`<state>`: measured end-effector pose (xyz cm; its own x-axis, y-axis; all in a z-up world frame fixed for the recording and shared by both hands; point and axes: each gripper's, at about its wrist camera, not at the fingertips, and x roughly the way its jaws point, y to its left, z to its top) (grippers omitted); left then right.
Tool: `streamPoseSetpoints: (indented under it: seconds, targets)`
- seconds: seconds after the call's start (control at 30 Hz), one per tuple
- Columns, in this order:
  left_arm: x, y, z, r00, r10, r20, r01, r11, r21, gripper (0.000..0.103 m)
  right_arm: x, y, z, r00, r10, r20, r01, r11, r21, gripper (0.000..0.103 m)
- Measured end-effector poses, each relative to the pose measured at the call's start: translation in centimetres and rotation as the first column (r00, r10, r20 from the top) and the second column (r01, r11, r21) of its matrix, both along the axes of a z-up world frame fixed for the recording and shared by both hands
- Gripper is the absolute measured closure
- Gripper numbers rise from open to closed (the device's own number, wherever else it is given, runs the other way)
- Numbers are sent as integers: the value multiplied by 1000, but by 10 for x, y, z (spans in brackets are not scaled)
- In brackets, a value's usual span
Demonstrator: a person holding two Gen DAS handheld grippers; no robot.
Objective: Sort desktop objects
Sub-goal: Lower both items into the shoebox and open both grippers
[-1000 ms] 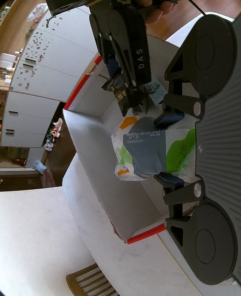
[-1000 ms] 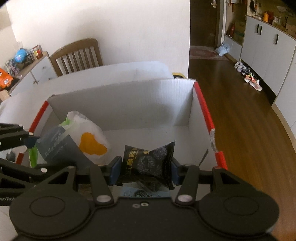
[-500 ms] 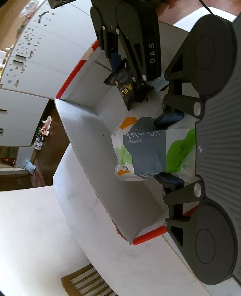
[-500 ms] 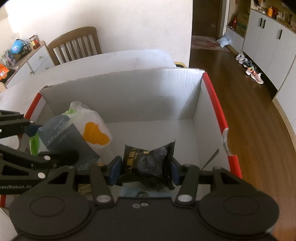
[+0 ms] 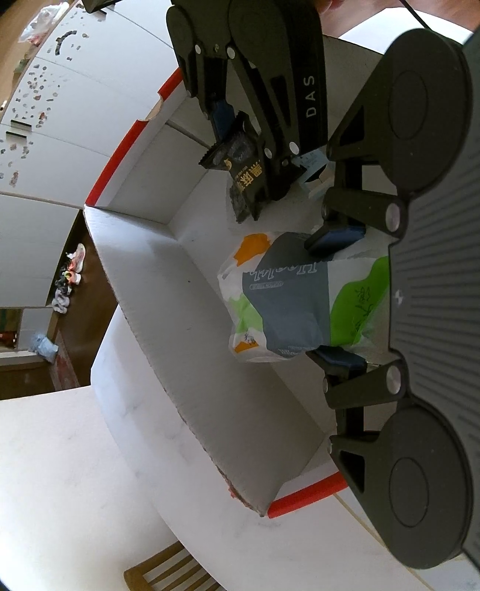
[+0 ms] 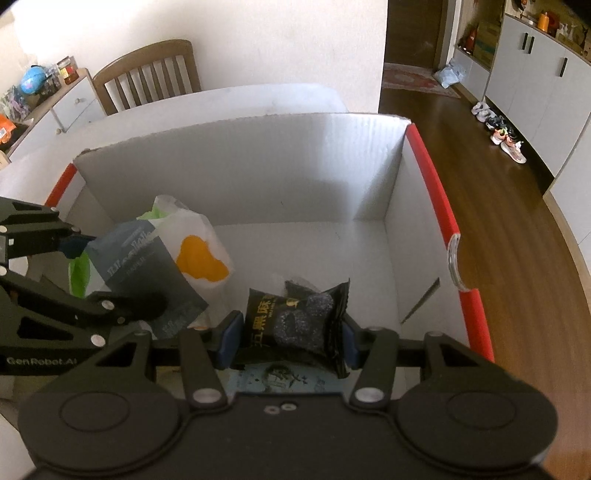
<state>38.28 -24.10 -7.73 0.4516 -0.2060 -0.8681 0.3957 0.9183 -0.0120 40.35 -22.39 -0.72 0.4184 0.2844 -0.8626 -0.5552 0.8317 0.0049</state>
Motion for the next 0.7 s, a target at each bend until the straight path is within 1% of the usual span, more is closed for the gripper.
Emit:
streamPoseSetpoints:
  seconds: [0.27,0.43,0.5,0.6,0.7]
  targets:
    - [3,2,0,1000,1,-12,-1,1000,-9,49,1,-1,-2,1000,8,0,-8,1000,-6,48]
    - [1,4,1,1000,-1,-6,1,1000,-15,47,-1,-3,1,1000,15,16,-15,1000,-5,39]
    - [-1,3,3,1000,-5,-1,5,1000,-16,45,-3,-3,3,999,23,29,-23,1000,-12,38]
    - [-3,2,6,1000,-14,11,14,1000,-18,39,-7,-5,8,999,32,40,-31,999,-8,36]
    - [-5,3,8,1000,-14,23,14,1000,-13,39,-10,-8,13,998,32,49,-32,1000,-1,36]
